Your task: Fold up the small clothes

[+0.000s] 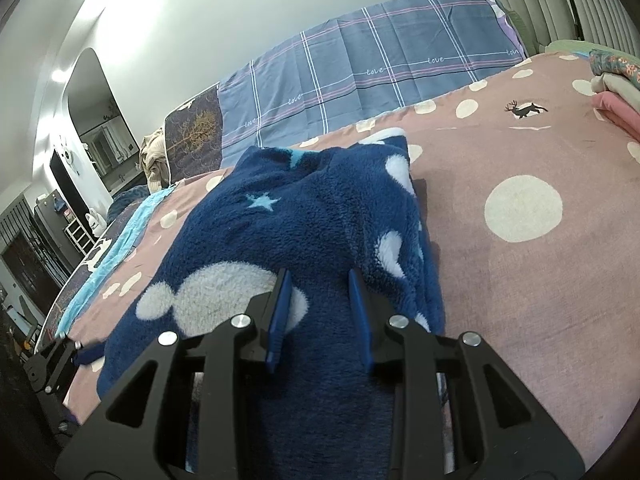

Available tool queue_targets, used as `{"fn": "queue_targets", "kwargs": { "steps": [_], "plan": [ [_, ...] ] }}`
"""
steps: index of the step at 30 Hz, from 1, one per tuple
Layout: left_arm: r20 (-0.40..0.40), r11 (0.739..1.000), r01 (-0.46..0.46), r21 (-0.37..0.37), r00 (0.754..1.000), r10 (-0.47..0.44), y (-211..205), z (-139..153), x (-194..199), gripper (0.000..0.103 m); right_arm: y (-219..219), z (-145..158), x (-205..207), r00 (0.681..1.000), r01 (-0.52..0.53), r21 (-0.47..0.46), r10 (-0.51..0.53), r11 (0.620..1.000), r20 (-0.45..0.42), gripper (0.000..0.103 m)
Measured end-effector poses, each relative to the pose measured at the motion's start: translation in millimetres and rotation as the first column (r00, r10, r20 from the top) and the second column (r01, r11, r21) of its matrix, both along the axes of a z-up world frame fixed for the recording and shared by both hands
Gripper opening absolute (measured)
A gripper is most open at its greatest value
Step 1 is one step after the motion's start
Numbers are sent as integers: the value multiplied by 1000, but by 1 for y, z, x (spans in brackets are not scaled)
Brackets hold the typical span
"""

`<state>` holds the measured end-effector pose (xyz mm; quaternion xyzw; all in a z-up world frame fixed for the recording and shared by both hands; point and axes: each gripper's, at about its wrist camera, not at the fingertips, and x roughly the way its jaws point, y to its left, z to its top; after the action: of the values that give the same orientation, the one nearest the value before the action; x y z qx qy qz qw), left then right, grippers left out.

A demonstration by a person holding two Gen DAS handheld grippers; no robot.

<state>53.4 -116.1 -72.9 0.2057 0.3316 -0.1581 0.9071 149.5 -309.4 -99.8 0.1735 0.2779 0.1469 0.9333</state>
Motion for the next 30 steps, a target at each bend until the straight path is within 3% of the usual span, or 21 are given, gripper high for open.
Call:
{"fn": "queue_targets", "kwargs": {
  "steps": [1,3,6,9,12,13,14,15,17,21,25,28,30],
  "plan": [
    [-15,999,45,-22,999,-45,2,8,-8,51,-1,0,0,1000,-3,13,3,1000,-1,29],
    [5,994,102,-46,995,-101,5,24,-18,42,-1,-1,-1,1000,-5,20,5,1000,0,29],
    [80,981,152,-124,987,-143,8,60,-18,42,2,0,-2,1000,-2,10,2,1000,2,29],
    [140,971,178,-156,978,-157,-5,78,10,42,3,1,-3,1000,0,4,0,1000,3,29],
    [53,977,169,-130,985,-163,-30,54,66,44,4,1,-4,1000,0,4,0,1000,3,29],
    [-18,982,167,-86,985,-169,-38,27,86,55,4,1,-3,1000,2,3,-2,1000,1,29],
    [-21,979,177,-100,983,-180,-37,16,94,57,4,0,-3,1000,4,1,-4,1000,-3,29],
    [-24,969,190,-159,980,-196,-31,11,99,58,3,0,-3,1000,4,4,-4,1000,-4,29],
    [-85,968,151,-199,982,-171,-25,18,104,58,5,1,-4,1000,-2,1,2,1000,2,29],
    [-5,981,167,-101,986,-169,-36,23,86,55,4,1,-5,1000,-1,5,1,1000,4,30],
    [21,962,184,-203,983,-183,-27,59,91,49,0,0,-5,1000,-1,27,1,1000,2,30],
    [107,971,169,-168,983,-152,-30,79,112,48,1,1,-5,1000,1,17,-1,1000,3,30],
    [112,971,157,-183,984,-138,-34,84,138,46,1,1,-4,1000,1,14,-1,1000,4,30]
  ]
}}
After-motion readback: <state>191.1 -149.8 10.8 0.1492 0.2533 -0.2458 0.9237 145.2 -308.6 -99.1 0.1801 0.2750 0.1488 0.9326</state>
